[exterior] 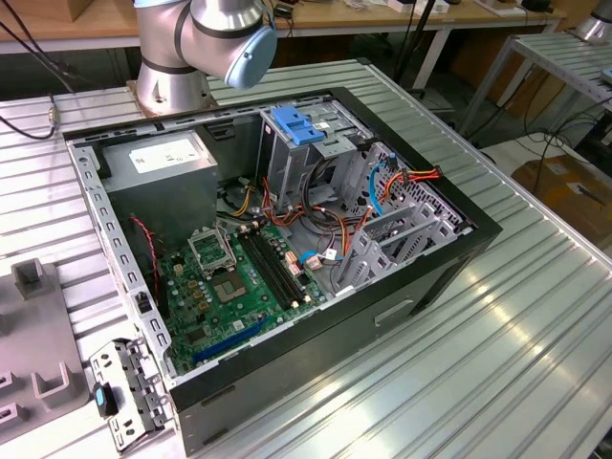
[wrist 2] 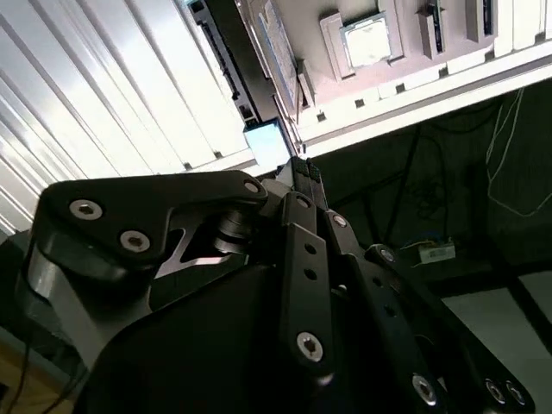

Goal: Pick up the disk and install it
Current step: 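Pick up the disk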

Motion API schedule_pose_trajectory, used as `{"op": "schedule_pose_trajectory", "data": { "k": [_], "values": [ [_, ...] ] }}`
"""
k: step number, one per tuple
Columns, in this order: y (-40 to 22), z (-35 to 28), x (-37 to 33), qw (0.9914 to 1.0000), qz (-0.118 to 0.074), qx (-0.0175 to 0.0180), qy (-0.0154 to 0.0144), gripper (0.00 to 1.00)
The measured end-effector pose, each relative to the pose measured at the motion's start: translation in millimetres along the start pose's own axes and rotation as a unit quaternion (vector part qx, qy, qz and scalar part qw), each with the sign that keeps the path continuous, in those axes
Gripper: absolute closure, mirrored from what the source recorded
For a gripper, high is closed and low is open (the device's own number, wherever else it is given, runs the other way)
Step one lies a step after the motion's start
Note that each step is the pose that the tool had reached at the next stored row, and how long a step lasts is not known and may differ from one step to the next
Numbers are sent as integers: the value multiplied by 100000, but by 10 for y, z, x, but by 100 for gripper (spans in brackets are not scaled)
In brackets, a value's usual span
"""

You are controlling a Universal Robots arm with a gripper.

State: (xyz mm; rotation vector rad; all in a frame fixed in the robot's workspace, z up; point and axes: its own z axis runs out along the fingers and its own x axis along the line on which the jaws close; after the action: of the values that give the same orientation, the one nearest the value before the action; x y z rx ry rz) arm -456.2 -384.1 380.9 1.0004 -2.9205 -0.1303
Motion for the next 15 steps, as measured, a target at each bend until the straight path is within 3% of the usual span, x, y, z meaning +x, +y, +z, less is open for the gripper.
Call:
{"op": "schedule_pose_trajectory", "data": {
  "k": [2,6,9,10,15],
  "values": [
    [0,2,0,99977,-2150,49,205,89],
    [0,3,0,99797,-6340,141,614,89],
    [-1,8,0,99530,-9640,213,931,89],
    [-1,13,0,99396,-10920,275,1017,89],
    [5,47,-13,99058,-13640,1121,498,89]
  ]
}}
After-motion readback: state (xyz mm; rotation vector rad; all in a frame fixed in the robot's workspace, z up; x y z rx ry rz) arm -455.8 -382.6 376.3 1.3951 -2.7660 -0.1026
